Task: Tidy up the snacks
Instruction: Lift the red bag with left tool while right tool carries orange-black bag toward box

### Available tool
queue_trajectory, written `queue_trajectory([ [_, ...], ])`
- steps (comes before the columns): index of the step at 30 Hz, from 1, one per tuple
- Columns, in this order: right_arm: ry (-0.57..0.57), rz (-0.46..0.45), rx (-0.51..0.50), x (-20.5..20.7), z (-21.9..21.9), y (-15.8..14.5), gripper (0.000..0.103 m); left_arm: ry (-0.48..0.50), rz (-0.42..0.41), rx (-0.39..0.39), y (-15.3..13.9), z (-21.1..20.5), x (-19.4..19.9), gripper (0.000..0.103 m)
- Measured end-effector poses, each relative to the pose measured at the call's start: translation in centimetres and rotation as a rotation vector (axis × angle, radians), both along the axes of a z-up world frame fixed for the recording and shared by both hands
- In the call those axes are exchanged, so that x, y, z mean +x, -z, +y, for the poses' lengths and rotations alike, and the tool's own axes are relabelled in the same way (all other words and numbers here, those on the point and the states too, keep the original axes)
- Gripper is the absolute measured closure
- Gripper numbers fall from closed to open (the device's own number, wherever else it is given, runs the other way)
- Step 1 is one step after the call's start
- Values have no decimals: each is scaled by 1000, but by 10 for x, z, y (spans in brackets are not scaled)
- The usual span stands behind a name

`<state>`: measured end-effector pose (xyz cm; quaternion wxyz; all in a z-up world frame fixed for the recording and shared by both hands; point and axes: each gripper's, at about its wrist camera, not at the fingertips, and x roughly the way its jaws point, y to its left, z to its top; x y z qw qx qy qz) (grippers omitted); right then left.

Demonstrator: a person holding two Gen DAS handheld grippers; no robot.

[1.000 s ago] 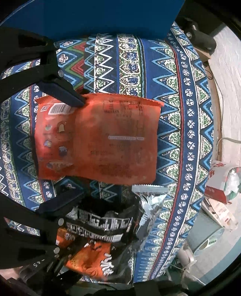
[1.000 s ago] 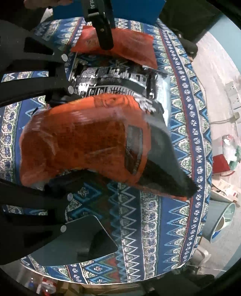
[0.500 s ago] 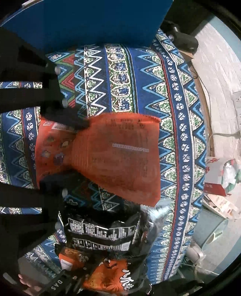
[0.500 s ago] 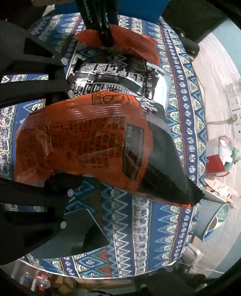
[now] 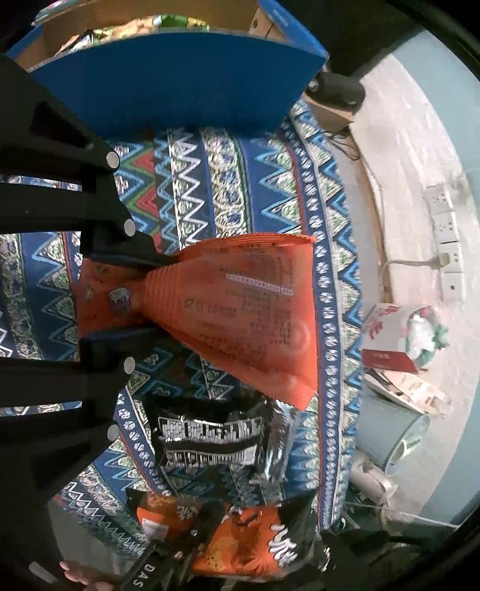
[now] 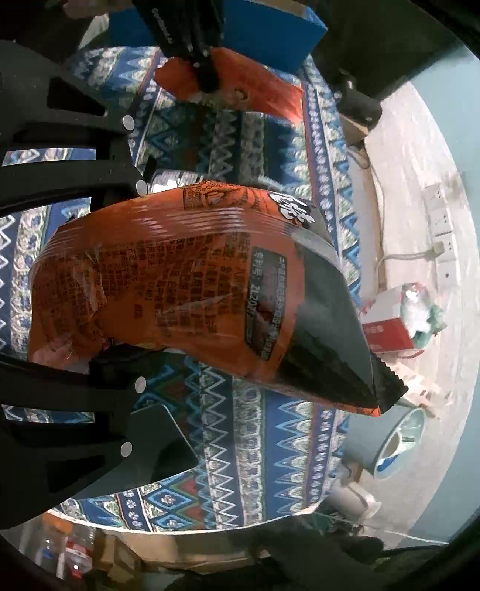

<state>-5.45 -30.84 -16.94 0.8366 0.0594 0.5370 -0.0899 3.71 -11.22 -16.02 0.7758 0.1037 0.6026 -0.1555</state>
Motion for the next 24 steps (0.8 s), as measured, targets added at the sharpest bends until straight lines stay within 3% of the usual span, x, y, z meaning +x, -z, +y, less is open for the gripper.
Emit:
queue_trajectory([
  [24,-171,-129,-36,31,95,-72,53,4,-262,-17,-95,80,-28,76],
])
